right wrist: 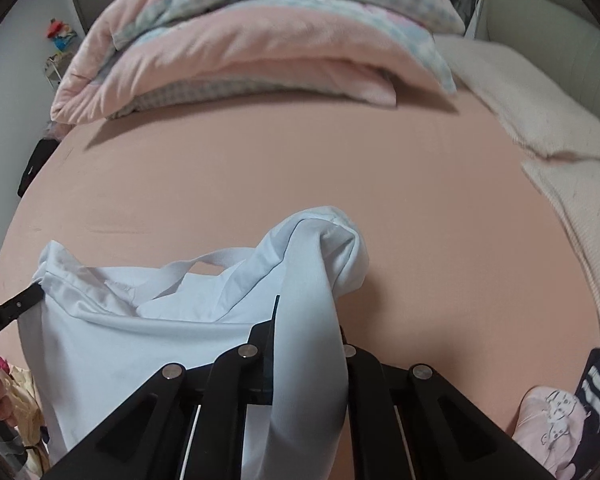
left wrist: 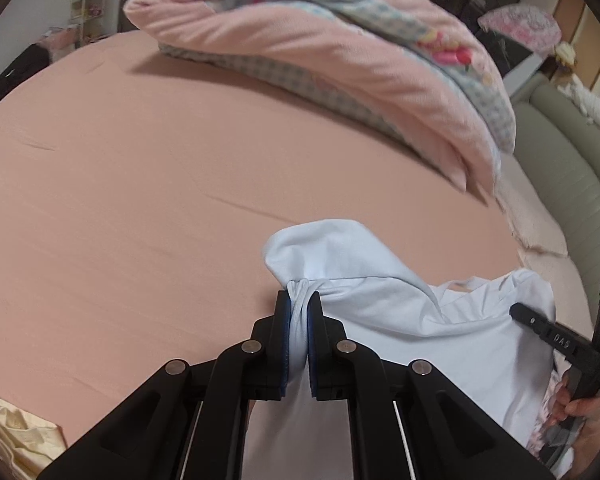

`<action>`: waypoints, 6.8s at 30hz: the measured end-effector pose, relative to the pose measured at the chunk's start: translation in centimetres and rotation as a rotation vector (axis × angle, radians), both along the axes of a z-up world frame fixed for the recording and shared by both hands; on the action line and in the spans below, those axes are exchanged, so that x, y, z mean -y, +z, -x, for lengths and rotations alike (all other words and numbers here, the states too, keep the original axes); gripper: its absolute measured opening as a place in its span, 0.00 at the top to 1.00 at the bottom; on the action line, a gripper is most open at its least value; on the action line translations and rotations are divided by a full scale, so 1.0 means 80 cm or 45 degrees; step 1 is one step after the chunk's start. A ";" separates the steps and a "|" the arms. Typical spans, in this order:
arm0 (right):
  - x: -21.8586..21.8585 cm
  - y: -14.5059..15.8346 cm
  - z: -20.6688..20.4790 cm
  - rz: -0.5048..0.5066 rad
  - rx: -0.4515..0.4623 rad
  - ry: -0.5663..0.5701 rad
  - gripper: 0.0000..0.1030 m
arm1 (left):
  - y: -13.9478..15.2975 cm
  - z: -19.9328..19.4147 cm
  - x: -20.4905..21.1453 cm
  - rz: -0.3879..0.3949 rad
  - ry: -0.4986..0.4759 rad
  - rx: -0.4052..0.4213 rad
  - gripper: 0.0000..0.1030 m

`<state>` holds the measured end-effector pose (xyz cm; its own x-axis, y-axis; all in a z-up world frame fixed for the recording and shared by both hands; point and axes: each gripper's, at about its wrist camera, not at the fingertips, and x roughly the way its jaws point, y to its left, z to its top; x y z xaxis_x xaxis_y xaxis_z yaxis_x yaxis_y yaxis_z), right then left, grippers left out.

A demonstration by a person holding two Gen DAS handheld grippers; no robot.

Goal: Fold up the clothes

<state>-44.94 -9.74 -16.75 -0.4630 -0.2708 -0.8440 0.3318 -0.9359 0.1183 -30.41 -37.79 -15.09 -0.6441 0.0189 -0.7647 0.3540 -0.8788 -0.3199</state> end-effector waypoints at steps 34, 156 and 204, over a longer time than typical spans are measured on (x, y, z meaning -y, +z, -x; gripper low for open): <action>-0.034 -0.007 0.025 -0.001 0.082 -0.170 0.23 | 0.017 0.032 0.013 -0.008 0.062 0.070 0.27; -0.298 -0.148 -0.430 1.480 0.506 -0.880 0.23 | -0.090 -0.207 -0.511 0.763 -1.106 0.412 0.27; -0.178 -0.179 -0.375 1.510 0.670 -1.003 0.71 | -0.060 -0.192 -0.411 0.144 -0.854 0.425 0.88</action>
